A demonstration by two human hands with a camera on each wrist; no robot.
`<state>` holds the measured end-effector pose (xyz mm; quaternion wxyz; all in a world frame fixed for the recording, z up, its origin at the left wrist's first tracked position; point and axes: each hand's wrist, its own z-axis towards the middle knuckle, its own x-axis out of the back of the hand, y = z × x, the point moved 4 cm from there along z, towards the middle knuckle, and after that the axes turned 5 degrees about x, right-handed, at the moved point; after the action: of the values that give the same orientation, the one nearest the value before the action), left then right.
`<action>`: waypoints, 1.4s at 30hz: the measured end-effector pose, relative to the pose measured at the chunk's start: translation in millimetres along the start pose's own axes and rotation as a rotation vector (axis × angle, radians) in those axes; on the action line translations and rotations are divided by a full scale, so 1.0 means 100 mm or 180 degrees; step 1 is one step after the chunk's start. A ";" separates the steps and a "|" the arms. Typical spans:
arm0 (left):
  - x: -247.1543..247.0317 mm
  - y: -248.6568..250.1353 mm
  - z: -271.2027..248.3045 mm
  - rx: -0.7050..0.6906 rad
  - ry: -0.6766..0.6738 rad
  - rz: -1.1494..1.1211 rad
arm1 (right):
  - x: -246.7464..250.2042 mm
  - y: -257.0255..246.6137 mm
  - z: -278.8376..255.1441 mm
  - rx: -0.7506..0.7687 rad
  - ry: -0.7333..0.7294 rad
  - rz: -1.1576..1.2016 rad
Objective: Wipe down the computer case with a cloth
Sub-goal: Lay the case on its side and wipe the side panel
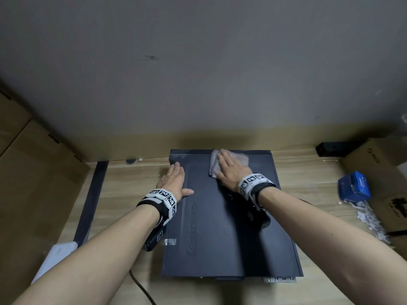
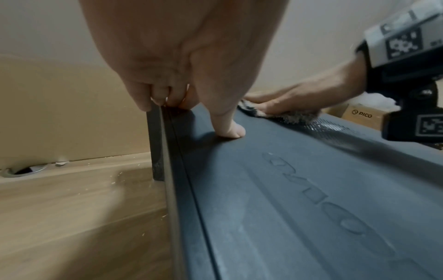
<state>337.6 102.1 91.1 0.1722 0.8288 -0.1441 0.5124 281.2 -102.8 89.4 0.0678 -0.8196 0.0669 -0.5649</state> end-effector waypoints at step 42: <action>-0.05 -0.09 0.00 -0.0171 0.0019 -0.0323 | -0.10 0.88 -0.08 -0.0904 -0.0143 0.0320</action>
<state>338.8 110.6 85.3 0.2206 0.8286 -0.1151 0.5015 267.3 -187.6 66.4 -0.0192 -0.8290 0.1855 -0.5272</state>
